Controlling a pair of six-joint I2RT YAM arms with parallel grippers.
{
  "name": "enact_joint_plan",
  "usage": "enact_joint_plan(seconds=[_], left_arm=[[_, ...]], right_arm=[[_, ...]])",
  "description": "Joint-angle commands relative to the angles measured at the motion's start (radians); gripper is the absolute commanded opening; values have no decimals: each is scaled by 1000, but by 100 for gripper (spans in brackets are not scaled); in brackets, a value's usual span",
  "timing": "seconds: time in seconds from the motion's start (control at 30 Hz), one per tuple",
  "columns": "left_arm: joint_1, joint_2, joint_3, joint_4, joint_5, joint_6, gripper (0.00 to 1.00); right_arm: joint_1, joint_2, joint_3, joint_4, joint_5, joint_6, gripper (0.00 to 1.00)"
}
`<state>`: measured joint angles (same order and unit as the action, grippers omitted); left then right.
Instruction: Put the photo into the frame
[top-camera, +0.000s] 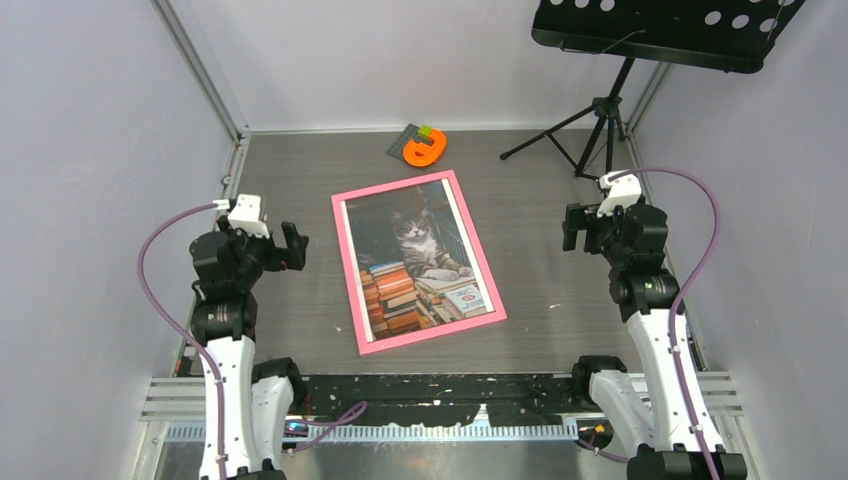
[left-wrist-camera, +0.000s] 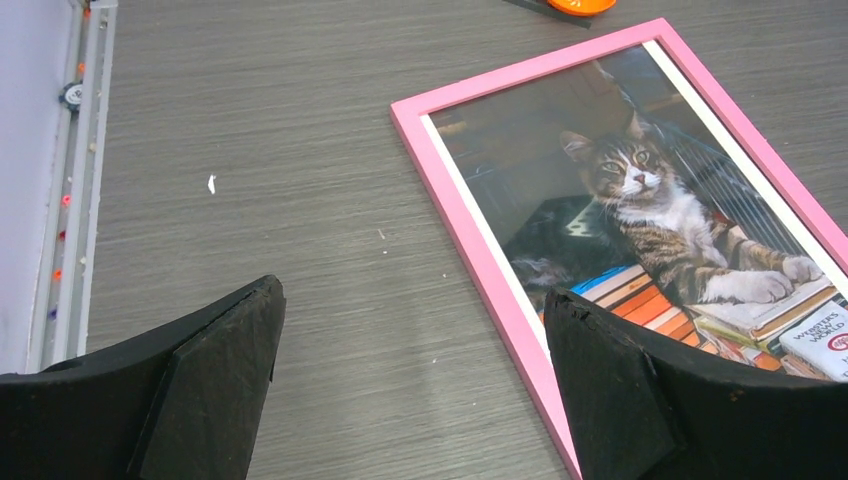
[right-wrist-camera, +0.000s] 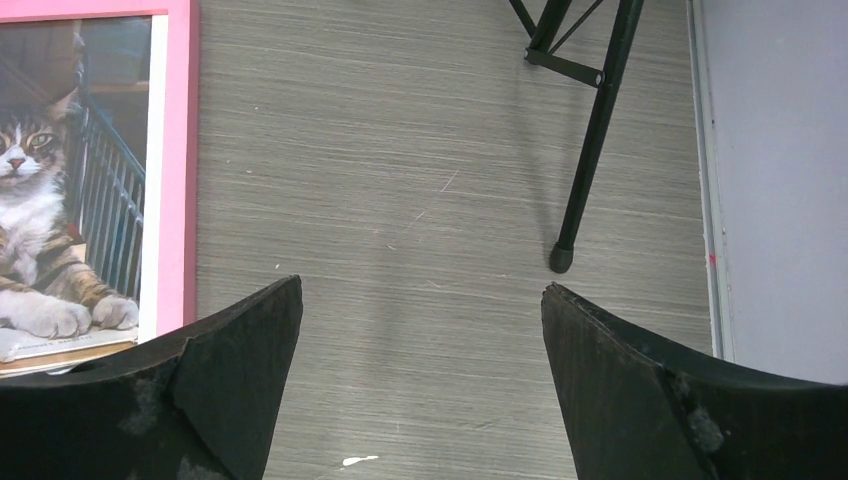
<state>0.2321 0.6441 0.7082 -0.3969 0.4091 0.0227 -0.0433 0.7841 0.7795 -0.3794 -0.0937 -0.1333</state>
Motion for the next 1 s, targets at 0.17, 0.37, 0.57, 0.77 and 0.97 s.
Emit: enact_joint_plan(seconds=[0.17, 0.37, 0.57, 0.77, 0.97], left_arm=[[18, -36, -29, 147, 37, -17, 100], [36, -53, -44, 162, 28, -17, 100], [46, -59, -55, 172, 28, -17, 100], [50, -58, -62, 181, 30, -45, 100], [52, -60, -64, 182, 28, -47, 100]], right_arm=[[-8, -57, -33, 88, 5, -48, 96], [-9, -67, -43, 91, 16, -68, 95], [-9, -74, -45, 88, 1, -81, 95], [-9, -81, -50, 90, 1, -88, 96], [-11, -85, -47, 88, 1, -93, 95]])
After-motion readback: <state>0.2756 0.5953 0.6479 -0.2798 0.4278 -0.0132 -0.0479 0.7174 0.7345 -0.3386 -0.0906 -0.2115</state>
